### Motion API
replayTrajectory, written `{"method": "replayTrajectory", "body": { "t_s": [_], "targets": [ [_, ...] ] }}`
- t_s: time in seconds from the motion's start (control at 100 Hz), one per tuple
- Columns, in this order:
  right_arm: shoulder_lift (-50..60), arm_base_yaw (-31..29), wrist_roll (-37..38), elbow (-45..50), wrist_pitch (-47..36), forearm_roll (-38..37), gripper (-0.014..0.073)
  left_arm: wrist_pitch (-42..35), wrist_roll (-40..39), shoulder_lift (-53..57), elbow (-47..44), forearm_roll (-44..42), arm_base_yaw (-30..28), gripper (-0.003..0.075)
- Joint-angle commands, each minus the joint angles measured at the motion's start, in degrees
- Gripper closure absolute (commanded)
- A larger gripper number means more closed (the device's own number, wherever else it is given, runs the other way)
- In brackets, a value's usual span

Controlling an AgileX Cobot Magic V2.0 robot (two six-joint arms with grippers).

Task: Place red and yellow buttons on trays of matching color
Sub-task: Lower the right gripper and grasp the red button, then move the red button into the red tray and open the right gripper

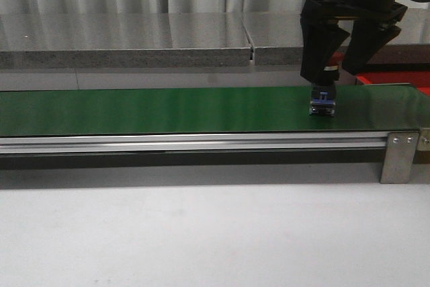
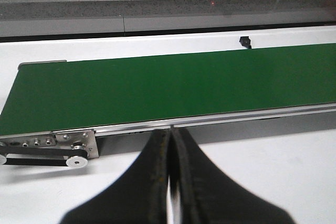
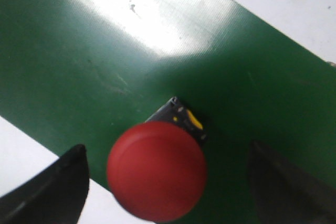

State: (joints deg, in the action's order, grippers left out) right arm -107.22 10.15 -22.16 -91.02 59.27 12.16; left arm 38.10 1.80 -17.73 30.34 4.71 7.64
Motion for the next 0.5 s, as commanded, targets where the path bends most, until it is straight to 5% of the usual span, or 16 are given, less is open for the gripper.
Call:
{"method": "replayTrajectory", "body": {
  "t_s": [0.0,0.15,0.49],
  "targets": [
    [2.9,0.0,-0.6,-2.0,-2.4,-0.4,0.0088,-3.8,-0.5,-0.5,1.5,0.7,0.4,0.0739],
    [2.9,0.0,-0.6,-2.0,-2.5,-0.6,0.0326,-3.8,-0.5,-0.5,1.5,0.7,0.4,0.0739],
    [6.8,-3.2,4.8,-2.4,-7.4,-0.7,0.0337,-3.8,-0.5,-0.5,1.5,0.7,0.4,0.0739]
  ]
}}
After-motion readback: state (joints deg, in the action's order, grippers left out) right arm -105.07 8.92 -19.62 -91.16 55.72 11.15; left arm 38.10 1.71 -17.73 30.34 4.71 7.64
